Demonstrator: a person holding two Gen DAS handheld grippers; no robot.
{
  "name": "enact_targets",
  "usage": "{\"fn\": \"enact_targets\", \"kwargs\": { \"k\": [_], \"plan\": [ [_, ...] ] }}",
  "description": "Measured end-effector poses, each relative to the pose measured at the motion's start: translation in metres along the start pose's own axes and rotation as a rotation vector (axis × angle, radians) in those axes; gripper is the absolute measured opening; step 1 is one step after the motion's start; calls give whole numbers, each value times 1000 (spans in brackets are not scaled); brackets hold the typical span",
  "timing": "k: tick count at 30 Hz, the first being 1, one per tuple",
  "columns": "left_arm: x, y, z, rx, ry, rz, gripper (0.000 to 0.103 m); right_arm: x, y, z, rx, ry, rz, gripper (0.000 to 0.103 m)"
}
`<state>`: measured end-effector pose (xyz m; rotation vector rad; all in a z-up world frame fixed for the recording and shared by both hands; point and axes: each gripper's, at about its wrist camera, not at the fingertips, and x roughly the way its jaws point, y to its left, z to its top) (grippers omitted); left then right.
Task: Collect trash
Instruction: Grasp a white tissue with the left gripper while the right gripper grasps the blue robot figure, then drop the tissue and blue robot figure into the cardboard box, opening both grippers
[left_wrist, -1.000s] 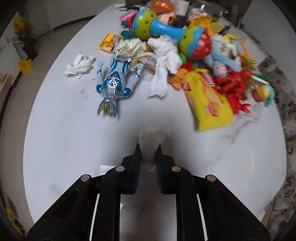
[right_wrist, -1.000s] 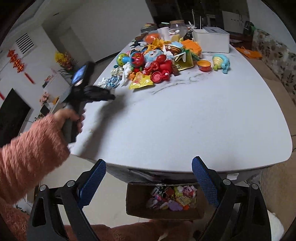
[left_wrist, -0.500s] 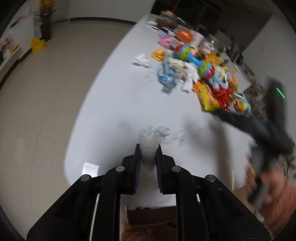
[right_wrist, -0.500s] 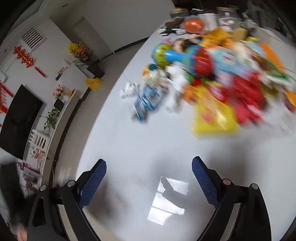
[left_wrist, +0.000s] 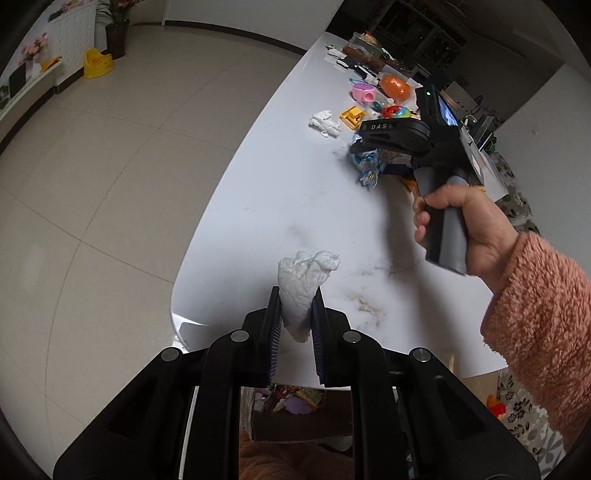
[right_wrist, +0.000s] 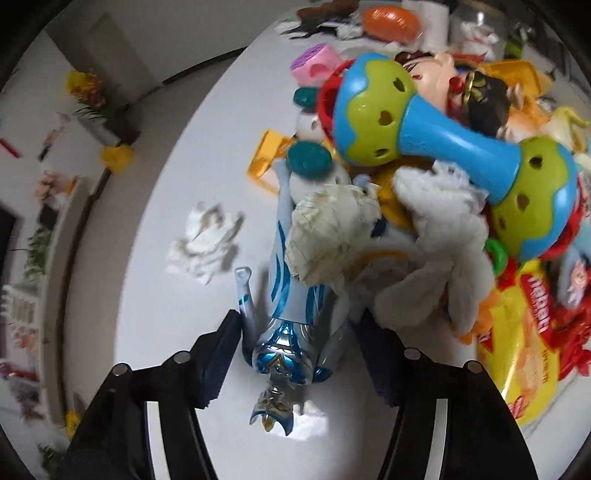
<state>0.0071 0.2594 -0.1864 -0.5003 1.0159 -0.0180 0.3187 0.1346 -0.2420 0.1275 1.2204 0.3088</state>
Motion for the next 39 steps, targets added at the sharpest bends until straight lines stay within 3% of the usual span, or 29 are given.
{"fn": "enact_targets", "kwargs": {
  "k": [8, 9, 10, 12, 15, 19, 27, 29, 33, 36, 39],
  "plan": [
    [11, -14, 11, 27, 17, -34, 15, -71, -38, -47, -7, 28, 259, 57],
    [12, -17, 11, 31, 21, -39, 15, -83, -46, -58, -6, 31, 288, 48],
    [15, -23, 12, 46, 26, -40, 15, -90, -51, -66, -13, 39, 298, 46],
    [23, -36, 12, 67, 44, -41, 15, -106, -70, -87, -9, 74, 341, 16],
    [38, -55, 8, 93, 74, -53, 15, -119, -97, -111, -3, 105, 338, 11],
    [61, -83, -5, 131, 118, -61, 15, -128, -136, -134, -5, 97, 272, 10],
    [81, -123, -22, 180, 137, -80, 15, -155, -191, -144, -10, 37, 253, 9],
    [74, -126, -19, 166, 123, -104, 15, -176, -195, -146, -38, 13, 268, 9],
    [48, -146, -25, 241, 93, -133, 15, -218, -192, -151, -82, -13, 310, 9],
    [25, -157, -46, 304, 103, -178, 15, -245, -188, -171, -120, -8, 349, 9],
    [14, -161, -81, 346, 165, -222, 15, -262, -184, -200, -139, 20, 390, 9]
  ]
}}
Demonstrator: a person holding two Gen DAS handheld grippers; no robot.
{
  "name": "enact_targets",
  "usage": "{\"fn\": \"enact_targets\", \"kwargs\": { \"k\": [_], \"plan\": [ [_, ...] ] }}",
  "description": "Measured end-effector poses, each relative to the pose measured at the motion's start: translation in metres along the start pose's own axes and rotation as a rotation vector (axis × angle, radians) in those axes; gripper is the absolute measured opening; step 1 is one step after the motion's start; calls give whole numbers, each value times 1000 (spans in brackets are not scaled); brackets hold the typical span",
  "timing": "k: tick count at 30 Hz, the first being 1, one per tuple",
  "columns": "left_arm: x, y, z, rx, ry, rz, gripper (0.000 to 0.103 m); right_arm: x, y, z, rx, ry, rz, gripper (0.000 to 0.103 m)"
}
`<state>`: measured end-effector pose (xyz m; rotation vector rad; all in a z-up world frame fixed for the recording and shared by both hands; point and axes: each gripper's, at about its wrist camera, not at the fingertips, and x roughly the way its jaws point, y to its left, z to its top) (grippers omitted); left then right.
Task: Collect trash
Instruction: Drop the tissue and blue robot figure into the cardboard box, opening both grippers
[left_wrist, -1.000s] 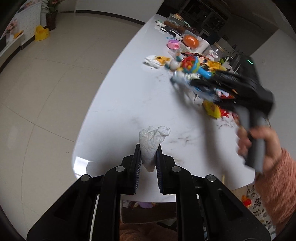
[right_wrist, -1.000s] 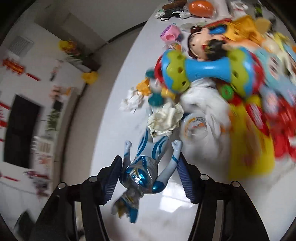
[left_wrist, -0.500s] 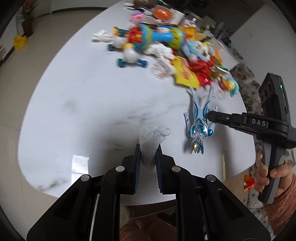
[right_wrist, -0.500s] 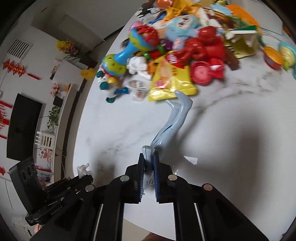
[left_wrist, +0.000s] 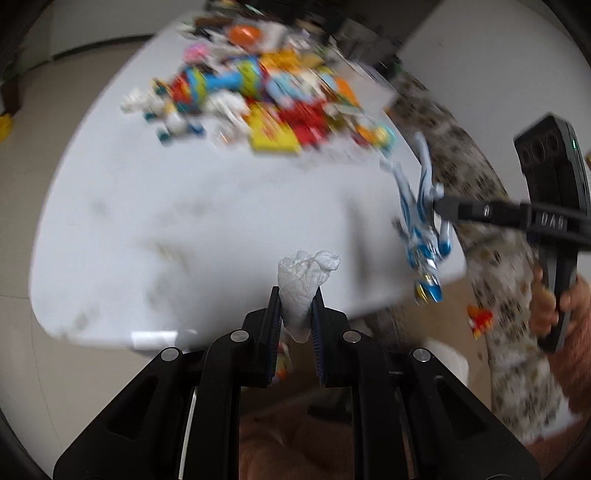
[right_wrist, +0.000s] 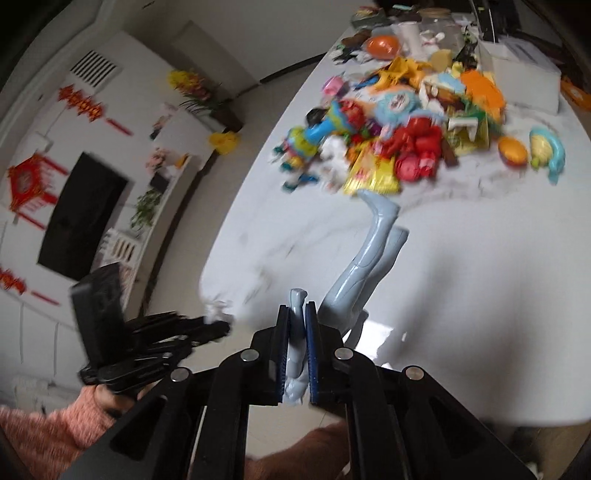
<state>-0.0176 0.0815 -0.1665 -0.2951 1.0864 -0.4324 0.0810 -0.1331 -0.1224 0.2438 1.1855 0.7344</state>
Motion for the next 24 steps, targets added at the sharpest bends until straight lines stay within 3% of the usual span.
{"fn": "enact_targets", "kwargs": {
  "k": [6, 11, 15, 16, 17, 18, 19, 20, 23, 24],
  "plan": [
    [41, -13, -86, -38, 197, -85, 15, 6, -2, -82, 65, 120, 29, 9],
    [116, 2, -139, -85, 333, -57, 15, 59, -45, -145, 230, 224, 33, 9],
    [191, 32, -172, -160, 401, -6, 15, 122, -93, -190, 319, 265, -33, 10],
    [213, 42, -179, -189, 414, 27, 20, 134, -101, -198, 326, 266, -41, 11],
    [230, 51, -183, -214, 424, 57, 30, 154, -114, -207, 324, 253, -90, 16],
    [242, 56, -187, -229, 439, 75, 39, 165, -124, -212, 329, 239, -115, 42],
    [259, 66, -190, -249, 470, 113, 60, 177, -134, -216, 338, 233, -158, 57],
    [270, 71, -192, -247, 483, 155, 71, 183, -138, -220, 344, 231, -194, 72],
    [286, 81, -196, -228, 535, 223, 74, 197, -142, -225, 310, 235, -283, 71],
    [286, 83, -196, -241, 543, 201, 74, 197, -141, -225, 308, 238, -291, 72]
  ]
}}
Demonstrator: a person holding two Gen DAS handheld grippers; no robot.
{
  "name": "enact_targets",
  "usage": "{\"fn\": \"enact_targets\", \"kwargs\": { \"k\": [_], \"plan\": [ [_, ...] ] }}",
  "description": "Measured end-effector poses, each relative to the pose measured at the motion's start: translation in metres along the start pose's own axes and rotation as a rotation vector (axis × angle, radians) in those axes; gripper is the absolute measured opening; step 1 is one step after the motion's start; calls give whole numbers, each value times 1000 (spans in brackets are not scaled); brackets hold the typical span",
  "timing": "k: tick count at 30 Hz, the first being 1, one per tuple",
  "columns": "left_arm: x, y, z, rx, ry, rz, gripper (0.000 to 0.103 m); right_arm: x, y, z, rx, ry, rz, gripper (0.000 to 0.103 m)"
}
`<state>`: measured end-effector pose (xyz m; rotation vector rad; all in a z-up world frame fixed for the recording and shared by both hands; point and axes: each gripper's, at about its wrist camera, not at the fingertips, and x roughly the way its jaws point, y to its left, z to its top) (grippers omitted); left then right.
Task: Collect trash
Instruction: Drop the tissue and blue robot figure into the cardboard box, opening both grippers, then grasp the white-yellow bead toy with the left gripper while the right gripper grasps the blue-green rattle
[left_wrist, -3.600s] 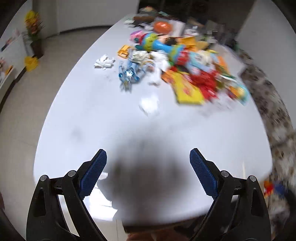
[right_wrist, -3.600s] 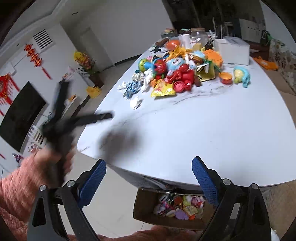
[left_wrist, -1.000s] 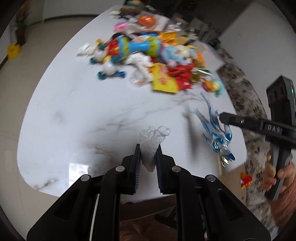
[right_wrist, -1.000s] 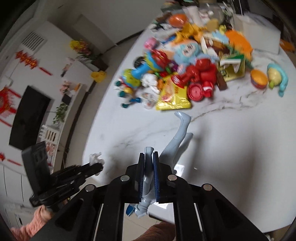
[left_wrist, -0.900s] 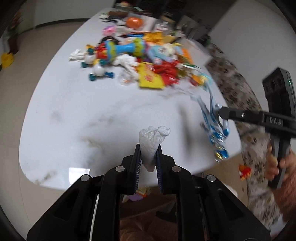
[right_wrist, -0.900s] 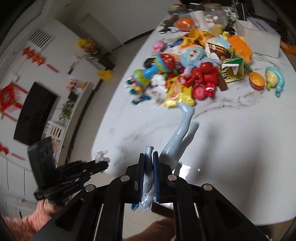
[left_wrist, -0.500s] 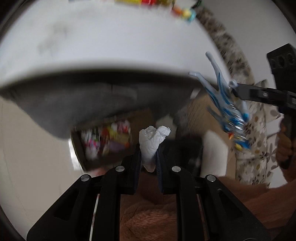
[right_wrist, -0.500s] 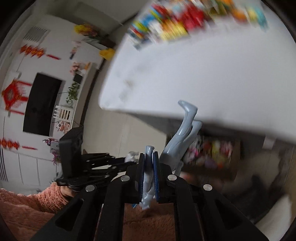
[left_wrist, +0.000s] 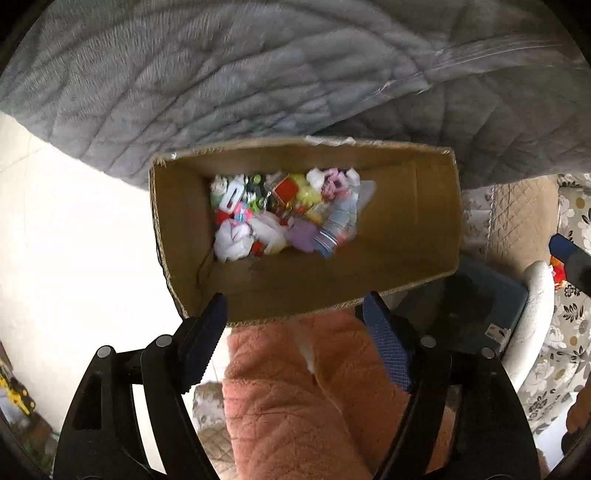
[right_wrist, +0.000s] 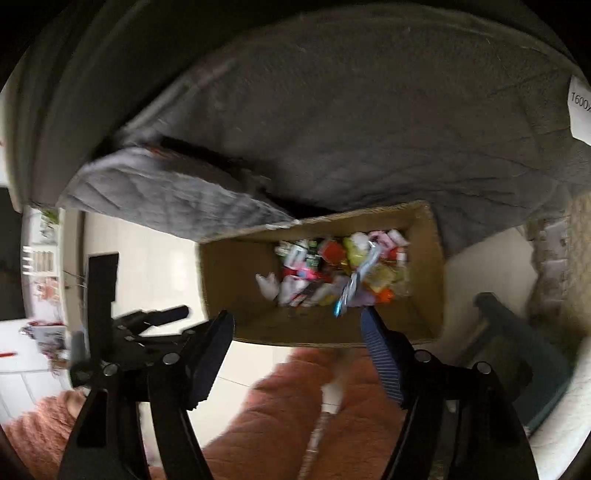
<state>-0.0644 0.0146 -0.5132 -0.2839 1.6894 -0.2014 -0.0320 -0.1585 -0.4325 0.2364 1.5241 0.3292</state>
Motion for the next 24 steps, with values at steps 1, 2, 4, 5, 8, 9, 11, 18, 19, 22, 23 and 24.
{"fn": "enact_targets", "kwargs": {
  "k": [1, 2, 4, 5, 8, 9, 11, 18, 19, 22, 23, 24],
  "plan": [
    [-2, 1, -1, 0, 0, -3, 74, -2, -1, -1, -1, -7, 1, 73],
    [-6, 2, -3, 7, -2, 17, 74, -7, 0, -4, -13, -22, -13, 78],
    [-16, 4, -6, 14, -20, 41, 74, -13, -3, -3, -39, -46, -71, 85],
    [-23, 4, -8, 10, -26, 45, 74, -19, -2, -3, -51, -62, -92, 85],
    [-59, 1, -15, -4, -51, 64, 74, -39, 5, -2, -73, -81, -115, 85],
    [-75, -1, -18, 0, -75, 59, 74, -49, 8, 0, -79, -92, -107, 85],
    [-119, -12, -26, 32, -145, 47, 74, -80, 19, 3, -108, -143, -103, 86],
    [-265, -32, -5, 92, -486, 83, 92, -172, 41, 15, -117, -335, -75, 97],
    [-278, -31, 13, 83, -522, 97, 92, -180, 43, 18, -106, -348, -66, 97],
    [-298, -23, 71, 36, -555, 97, 92, -192, 48, 26, -82, -352, -63, 97],
    [-305, -20, 93, -1, -564, 97, 92, -195, 49, 26, -75, -358, -60, 97],
    [-311, -17, 107, -19, -572, 89, 92, -197, 52, 25, -69, -364, -60, 97]
  ]
}}
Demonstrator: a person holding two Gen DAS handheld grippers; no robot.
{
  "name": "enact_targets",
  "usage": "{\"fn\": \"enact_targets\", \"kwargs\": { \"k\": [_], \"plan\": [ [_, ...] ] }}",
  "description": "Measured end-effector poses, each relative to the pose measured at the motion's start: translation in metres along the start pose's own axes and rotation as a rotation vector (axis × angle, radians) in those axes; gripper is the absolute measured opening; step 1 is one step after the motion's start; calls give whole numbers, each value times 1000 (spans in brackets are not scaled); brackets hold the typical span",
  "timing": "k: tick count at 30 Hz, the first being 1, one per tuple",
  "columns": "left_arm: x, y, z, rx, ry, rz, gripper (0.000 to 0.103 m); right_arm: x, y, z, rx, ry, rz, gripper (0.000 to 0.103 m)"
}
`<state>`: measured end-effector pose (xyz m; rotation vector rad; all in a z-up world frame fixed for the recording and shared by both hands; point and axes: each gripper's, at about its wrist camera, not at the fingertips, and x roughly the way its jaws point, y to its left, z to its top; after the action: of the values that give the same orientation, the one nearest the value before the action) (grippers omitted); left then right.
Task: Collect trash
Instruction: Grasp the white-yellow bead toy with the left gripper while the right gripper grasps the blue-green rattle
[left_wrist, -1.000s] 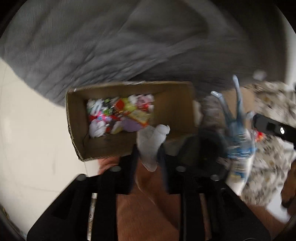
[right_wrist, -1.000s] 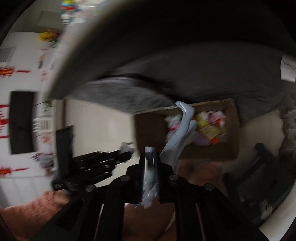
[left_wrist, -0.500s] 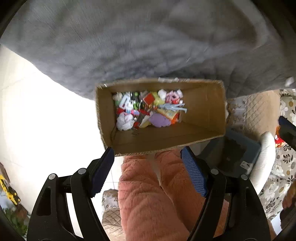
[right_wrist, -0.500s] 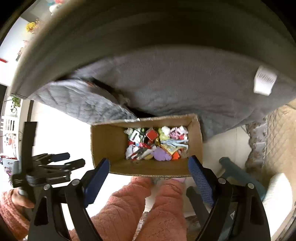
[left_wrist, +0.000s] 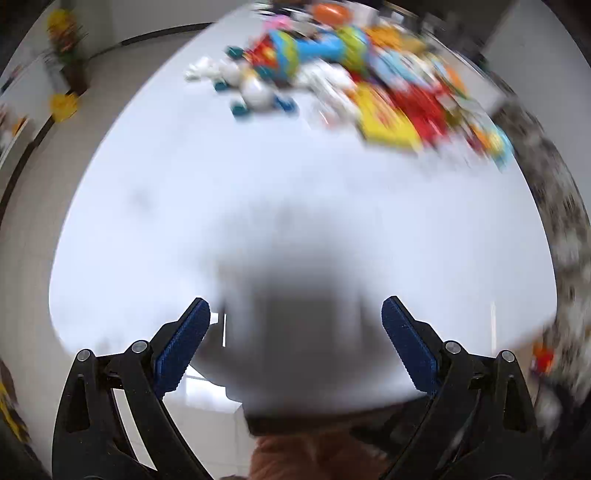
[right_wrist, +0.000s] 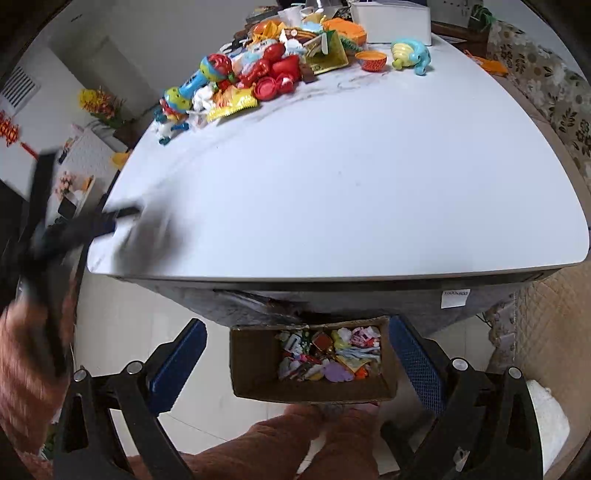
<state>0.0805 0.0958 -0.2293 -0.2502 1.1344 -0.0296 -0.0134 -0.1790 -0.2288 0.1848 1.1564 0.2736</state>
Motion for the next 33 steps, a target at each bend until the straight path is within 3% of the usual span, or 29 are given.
{"fn": "enact_targets", "kwargs": {
  "k": [7, 12, 13, 14, 16, 17, 22, 26, 28, 33],
  "plan": [
    [40, 21, 107, -143, -57, -5, 92, -14, -2, -11, 50, -32, -51, 97],
    [61, 29, 162, -149, -68, 4, 91, -13, -15, -23, 132, -24, -75, 97],
    [71, 32, 170, -146, -31, 8, 77, -13, -16, -25, 138, -22, -81, 97],
    [82, 35, 175, -154, 18, 6, 47, -12, -16, -26, 142, -19, -85, 97],
    [80, 44, 180, -158, 16, -13, 35, -11, -13, -27, 145, -13, -85, 97],
    [81, 46, 182, -160, 34, -46, 35, -11, -12, -26, 144, -12, -86, 97],
    [56, 65, 154, -151, 36, -139, 35, -11, 1, -10, 112, -30, -54, 97],
    [29, 86, 101, -179, 51, -237, 35, 0, 20, 26, 84, -30, 35, 97],
    [12, 97, 65, -179, 51, -279, 35, 10, 36, 55, 76, -23, 106, 97],
    [-17, 112, 22, -224, 29, -382, 35, 40, 90, 141, 18, -31, 223, 97]
  ]
}}
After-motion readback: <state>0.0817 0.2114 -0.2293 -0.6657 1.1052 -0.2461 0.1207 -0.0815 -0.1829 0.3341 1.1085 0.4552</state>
